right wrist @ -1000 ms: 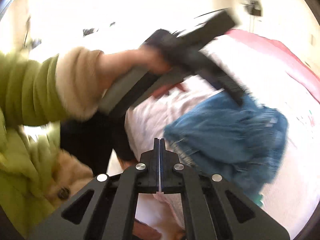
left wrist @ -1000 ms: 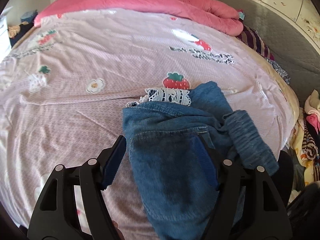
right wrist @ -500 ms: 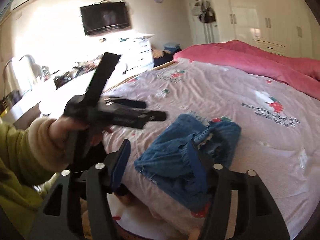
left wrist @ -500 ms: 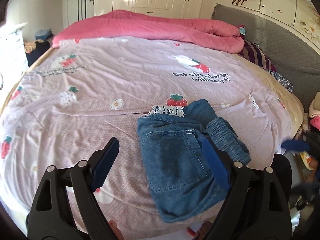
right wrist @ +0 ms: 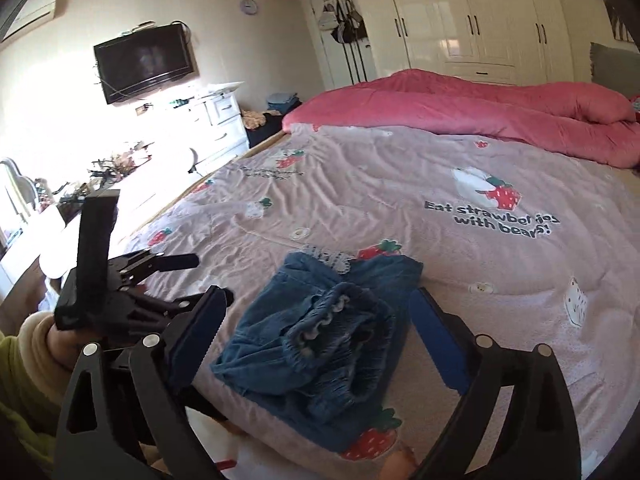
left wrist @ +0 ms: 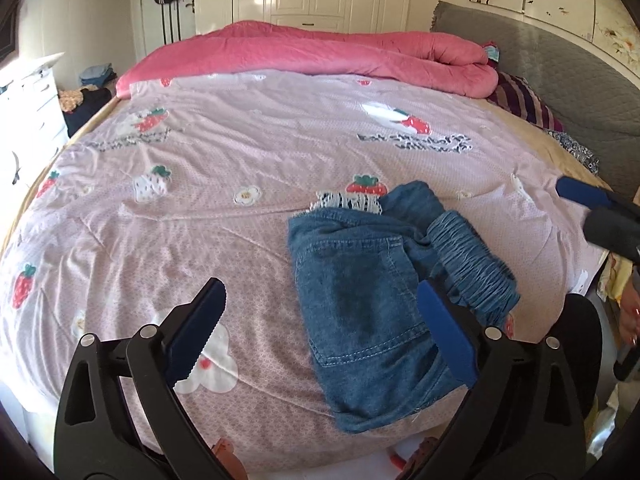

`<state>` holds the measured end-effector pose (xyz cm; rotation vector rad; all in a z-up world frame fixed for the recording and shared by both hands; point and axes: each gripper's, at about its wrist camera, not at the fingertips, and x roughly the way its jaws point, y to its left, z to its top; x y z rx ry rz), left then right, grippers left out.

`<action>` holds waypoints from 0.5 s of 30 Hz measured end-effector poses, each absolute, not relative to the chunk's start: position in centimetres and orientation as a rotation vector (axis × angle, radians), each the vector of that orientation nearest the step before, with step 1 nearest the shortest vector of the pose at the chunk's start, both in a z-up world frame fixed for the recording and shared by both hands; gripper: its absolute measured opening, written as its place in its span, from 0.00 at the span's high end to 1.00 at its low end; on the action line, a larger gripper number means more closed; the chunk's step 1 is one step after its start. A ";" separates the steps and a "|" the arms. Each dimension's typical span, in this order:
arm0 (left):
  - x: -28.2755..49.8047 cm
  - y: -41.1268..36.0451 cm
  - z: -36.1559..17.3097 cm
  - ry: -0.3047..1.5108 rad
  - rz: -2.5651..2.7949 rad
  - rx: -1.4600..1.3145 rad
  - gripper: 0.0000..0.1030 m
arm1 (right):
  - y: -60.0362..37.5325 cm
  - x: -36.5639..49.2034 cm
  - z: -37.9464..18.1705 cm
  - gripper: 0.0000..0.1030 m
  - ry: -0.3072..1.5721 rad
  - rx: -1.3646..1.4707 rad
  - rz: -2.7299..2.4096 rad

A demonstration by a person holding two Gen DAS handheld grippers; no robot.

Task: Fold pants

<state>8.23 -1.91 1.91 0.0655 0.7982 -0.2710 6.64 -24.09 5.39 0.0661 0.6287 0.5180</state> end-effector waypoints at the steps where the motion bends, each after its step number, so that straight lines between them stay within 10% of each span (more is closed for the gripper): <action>1: 8.3 -2.0 1.7 0.801 -0.271 0.066 0.12 | -24.1 7.0 5.2 0.09 0.634 0.064 0.513; 15: 10.2 -2.2 -2.3 0.884 -0.258 0.042 0.10 | -24.8 11.7 1.0 0.07 0.769 0.140 0.497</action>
